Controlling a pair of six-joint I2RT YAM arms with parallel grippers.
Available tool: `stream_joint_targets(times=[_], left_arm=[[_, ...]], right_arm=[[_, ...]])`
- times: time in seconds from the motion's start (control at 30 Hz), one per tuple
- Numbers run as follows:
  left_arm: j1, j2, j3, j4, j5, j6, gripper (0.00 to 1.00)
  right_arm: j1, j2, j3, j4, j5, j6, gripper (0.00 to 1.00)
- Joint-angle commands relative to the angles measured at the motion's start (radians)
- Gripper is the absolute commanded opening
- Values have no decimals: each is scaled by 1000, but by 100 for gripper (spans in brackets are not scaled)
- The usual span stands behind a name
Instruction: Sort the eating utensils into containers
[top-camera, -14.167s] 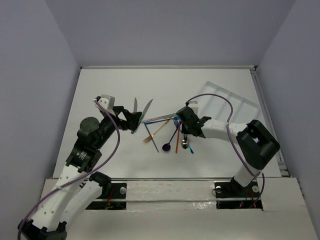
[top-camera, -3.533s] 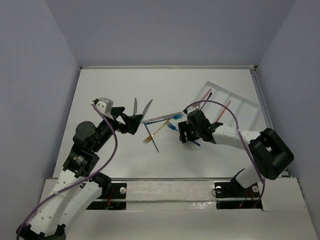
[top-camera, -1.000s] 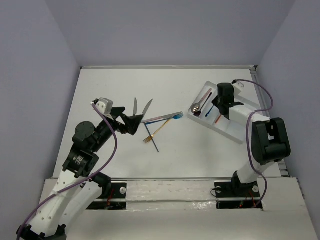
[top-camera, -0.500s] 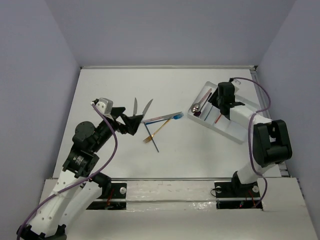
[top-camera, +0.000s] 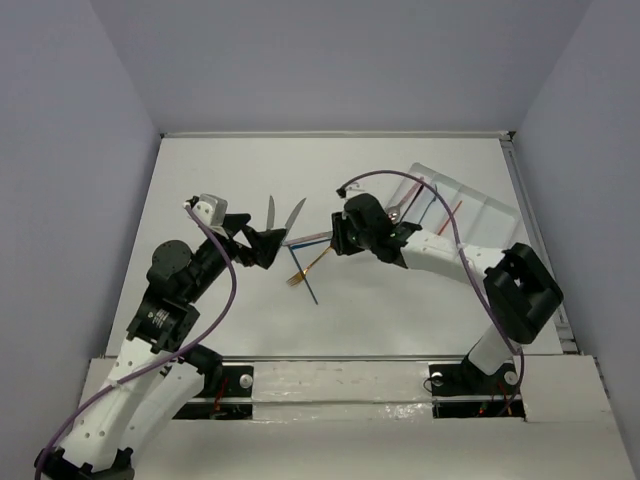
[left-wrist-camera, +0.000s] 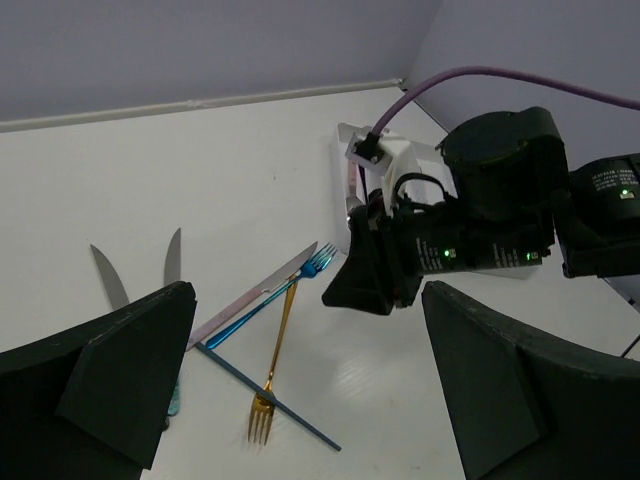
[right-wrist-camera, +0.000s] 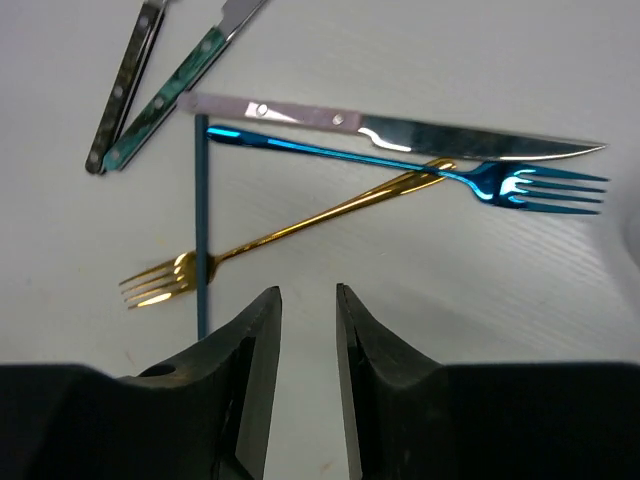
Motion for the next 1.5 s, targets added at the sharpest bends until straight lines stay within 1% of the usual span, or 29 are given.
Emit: stream_joint_targets(times=[0.0, 0.1, 0.27, 0.43, 0.57, 0.67, 0.7, 0.77, 0.83, 0.97, 1.0, 1.03, 1.13, 1.23, 1.33, 1.37, 1.43, 1.47], left_arm=[[17, 2, 32, 48, 12, -2, 99], [17, 2, 28, 48, 9, -2, 99], [17, 0, 28, 51, 21, -3, 99], [17, 0, 28, 52, 24, -5, 99], [17, -1, 28, 52, 25, -5, 99], [17, -4, 27, 52, 27, -6, 99], [17, -4, 28, 52, 27, -6, 99], [17, -6, 28, 52, 27, -6, 99], [17, -4, 27, 52, 29, -6, 99], [17, -6, 27, 54, 32, -6, 99], [17, -6, 27, 54, 32, -6, 99], [17, -7, 27, 55, 30, -6, 99], [17, -6, 28, 55, 30, -6, 99], [17, -6, 28, 55, 30, -6, 99], [17, -8, 27, 55, 33, -6, 99], [17, -9, 27, 55, 33, -6, 99], [17, -11, 27, 55, 33, -8, 99], [17, -11, 27, 55, 33, -8, 99]], right_arm=[[102, 61, 99, -92, 15, -51, 33], [176, 113, 140, -158, 29, -42, 33], [275, 192, 173, -205, 49, -32, 40], [305, 268, 215, -231, 67, -32, 42], [328, 304, 243, -250, 65, -34, 43], [337, 330, 255, -273, 91, -25, 43], [337, 336, 257, -278, 99, -23, 42], [346, 347, 263, -290, 125, -15, 37], [346, 354, 265, -310, 138, -6, 27], [355, 348, 262, -325, 162, 8, 14], [355, 342, 262, -325, 164, 12, 8], [355, 341, 263, -325, 162, 14, 8], [355, 325, 269, -333, 176, 23, 1], [355, 302, 265, -330, 205, 43, 0], [355, 233, 243, -304, 271, 64, 0], [355, 183, 222, -281, 312, 76, 0], [329, 131, 200, -261, 346, 87, 0], [294, 103, 167, -246, 375, 95, 0]])
